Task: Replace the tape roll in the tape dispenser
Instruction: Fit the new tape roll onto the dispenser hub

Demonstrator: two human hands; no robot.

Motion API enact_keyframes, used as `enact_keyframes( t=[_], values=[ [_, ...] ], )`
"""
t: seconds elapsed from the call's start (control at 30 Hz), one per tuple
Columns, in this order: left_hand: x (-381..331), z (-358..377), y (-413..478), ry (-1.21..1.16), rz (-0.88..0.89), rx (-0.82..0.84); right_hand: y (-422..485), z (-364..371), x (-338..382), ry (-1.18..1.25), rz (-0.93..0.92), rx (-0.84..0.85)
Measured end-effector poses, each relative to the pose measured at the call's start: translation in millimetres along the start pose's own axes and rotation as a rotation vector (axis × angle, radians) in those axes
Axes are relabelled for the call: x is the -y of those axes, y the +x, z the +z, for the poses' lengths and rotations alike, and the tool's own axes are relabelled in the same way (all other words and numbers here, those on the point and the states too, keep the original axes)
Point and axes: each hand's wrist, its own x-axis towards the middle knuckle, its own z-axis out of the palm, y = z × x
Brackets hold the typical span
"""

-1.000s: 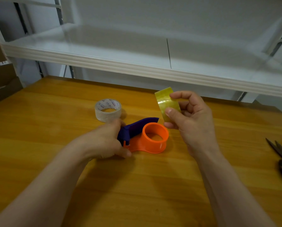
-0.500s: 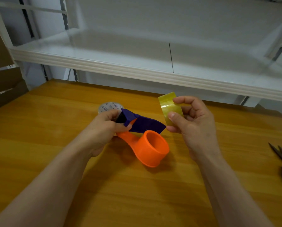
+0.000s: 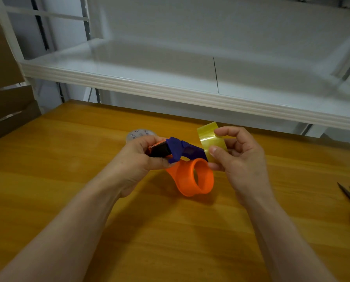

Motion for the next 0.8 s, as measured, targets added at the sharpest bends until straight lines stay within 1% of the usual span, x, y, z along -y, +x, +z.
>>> enact_keyframes(
  t=[0.07,0.13,0.23,0.43,0.63,0.8],
  values=[
    [-0.8,-0.7,-0.9,0.022,0.015,0.006,0.1,-0.2,-0.3,0.004,0.0,-0.002],
    [-4.1,-0.4,-3.4,-0.028,0.016,0.019,0.2,-0.6,-0.4,0.008,0.005,-0.003],
    [-8.6,-0.6,-5.9,-0.119,-0.026,0.012,0.4,-1.1,-1.0,0.012,0.006,-0.011],
    [-8.7,-4.4,-6.3,-0.18,-0.127,-0.016,0.5,-0.8,-0.9,0.023,0.01,-0.018],
    [-9.2,-2.1,-7.1,-0.297,-0.173,0.038,0.9,0.4,-2.8,0.017,0.013,-0.028],
    [-7.6,-2.5,-5.6,-0.352,-0.184,0.033,-1.9,6.3,-5.6,-0.006,-0.02,-0.03]
  ],
)
